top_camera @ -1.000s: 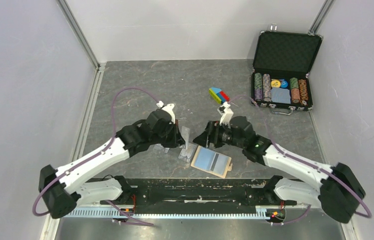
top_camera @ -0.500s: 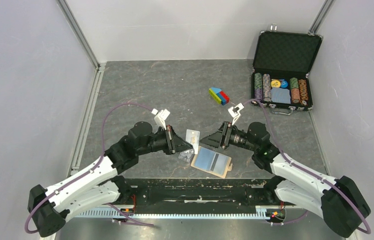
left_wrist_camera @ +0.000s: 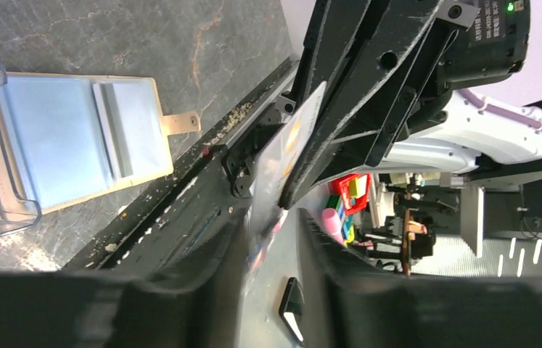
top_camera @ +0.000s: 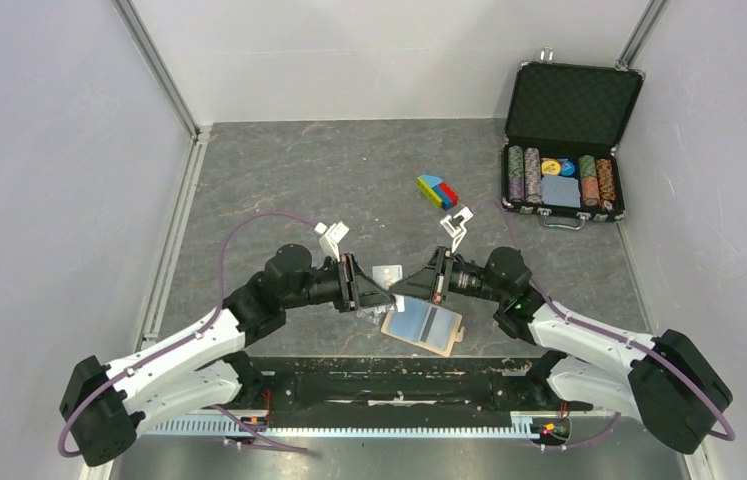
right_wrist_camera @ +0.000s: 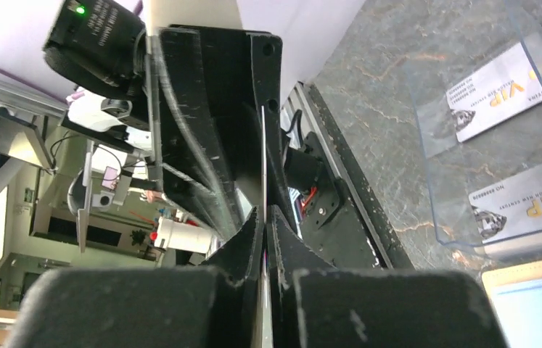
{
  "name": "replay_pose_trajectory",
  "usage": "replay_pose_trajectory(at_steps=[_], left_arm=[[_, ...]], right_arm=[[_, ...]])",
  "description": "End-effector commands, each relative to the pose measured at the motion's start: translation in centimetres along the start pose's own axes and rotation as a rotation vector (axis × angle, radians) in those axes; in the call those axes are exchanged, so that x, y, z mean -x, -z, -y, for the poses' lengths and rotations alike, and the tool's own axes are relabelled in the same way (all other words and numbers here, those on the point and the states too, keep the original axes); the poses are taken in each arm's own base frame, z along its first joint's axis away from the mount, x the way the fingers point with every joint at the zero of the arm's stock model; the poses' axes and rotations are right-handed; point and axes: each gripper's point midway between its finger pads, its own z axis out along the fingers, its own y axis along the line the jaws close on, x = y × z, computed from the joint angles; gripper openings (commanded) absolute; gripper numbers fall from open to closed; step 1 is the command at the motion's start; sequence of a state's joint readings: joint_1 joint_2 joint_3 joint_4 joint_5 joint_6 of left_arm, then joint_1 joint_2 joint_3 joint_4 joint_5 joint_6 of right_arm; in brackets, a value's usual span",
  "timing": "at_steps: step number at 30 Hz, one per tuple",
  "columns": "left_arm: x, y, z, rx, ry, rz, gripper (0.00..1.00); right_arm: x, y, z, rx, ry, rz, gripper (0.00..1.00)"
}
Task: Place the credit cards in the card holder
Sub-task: Move the storage box to the center of the board.
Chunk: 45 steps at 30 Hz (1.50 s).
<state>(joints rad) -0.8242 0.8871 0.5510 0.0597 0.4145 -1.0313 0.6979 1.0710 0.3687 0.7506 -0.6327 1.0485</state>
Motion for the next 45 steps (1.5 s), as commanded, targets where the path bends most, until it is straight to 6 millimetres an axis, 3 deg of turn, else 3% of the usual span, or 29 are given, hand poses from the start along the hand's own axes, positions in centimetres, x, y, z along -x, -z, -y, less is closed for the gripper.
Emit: replay_pose_trajectory(at_steps=[1, 4, 8, 12, 16, 21, 25, 29, 33, 40, 45], left_arm=[[0.0, 0.2, 1.3, -0.041, 0.03, -0.018, 0.47], [-0.5, 0.6, -1.3, 0.121, 0.07, -0.03, 0.53], [-1.3, 0.8, -3.2, 0.251, 0.047, -0.109, 0.53], [-3.0, 0.1, -5.9, 0.4, -0.001, -0.281, 0.46], [-3.7, -1.8, -8.0, 0.546, -0.083, -0.398, 0.38], [-3.5, -4.7, -9.6, 0.699, -0.224, -0.498, 0.26], [-2.8, -6.2, -12.2, 0.823, -0.27, -0.541, 0.12], [-2.6, -7.4, -14.8, 0.916, -0.308, -0.593, 0.03], [-0.9, -6.7, -17.3, 1.059, -0.336, -0.587, 0.02], [3.6, -3.6, -19.9, 1.119, -0.227, -0.515, 0.02], [5.3, -2.8, -19.4, 1.066, -0.202, -0.503, 0.05]], right_arm=[[-0.1, -0.4, 0.7, -0.073, 0.007, -0.026, 0.0], [-1.0, 1.2, 4.7, -0.323, 0.011, -0.068, 0.0], [-2.1, 4.8, 7.9, -0.568, -0.015, -0.067, 0.0], [-2.9, 6.8, 9.0, -0.653, -0.065, -0.03, 0.0], [-4.1, 8.1, 10.3, -0.726, -0.08, -0.057, 0.0], [-4.8, 9.1, 11.1, -0.782, -0.091, -0.08, 0.0], [-5.3, 9.7, 11.6, -0.812, -0.093, -0.103, 0.0], [-5.9, 10.7, 12.3, -0.864, -0.083, -0.132, 0.0], [-6.2, 11.2, 12.6, -0.883, -0.075, -0.149, 0.0], [-6.1, 11.2, 13.2, -0.913, -0.028, -0.206, 0.0], [-5.6, 10.2, 13.4, -0.882, -0.023, -0.212, 0.0]])
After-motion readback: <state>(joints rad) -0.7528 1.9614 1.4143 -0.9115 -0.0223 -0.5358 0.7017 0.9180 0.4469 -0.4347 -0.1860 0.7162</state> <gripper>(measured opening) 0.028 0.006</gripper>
